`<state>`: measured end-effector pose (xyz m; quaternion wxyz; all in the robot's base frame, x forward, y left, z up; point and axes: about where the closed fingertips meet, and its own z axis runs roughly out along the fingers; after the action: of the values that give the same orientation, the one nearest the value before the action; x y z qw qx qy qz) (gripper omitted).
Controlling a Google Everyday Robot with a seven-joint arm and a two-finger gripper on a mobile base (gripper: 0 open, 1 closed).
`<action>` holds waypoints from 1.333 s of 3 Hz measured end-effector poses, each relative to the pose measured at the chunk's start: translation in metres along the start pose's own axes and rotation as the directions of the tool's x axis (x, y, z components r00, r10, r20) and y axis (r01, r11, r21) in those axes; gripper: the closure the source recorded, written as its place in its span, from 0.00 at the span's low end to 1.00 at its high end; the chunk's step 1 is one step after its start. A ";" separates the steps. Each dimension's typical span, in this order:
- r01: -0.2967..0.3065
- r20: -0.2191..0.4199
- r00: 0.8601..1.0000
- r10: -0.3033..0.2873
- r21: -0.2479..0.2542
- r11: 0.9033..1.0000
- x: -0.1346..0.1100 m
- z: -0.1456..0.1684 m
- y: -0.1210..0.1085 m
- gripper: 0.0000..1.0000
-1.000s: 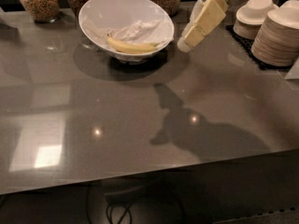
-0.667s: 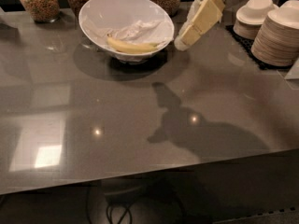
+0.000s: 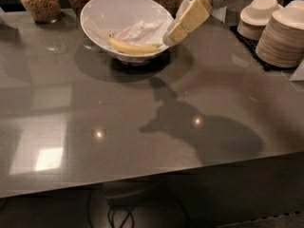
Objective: Pick banana from white bowl
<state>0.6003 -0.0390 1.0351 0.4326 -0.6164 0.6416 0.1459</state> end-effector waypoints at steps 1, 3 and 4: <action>-0.009 0.016 1.000 0.009 -0.002 1.000 0.001 0.021 -0.019 0.19; -0.018 0.028 0.999 0.019 -0.022 1.000 0.005 0.051 -0.043 0.38; -0.036 0.040 0.998 0.039 -0.063 0.997 0.010 0.073 -0.048 0.38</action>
Offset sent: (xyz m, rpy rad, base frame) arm 0.0740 0.0247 -0.0202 0.0342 0.0240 0.0109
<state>0.6732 -0.0023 1.0020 0.4234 -0.6143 0.6392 0.1866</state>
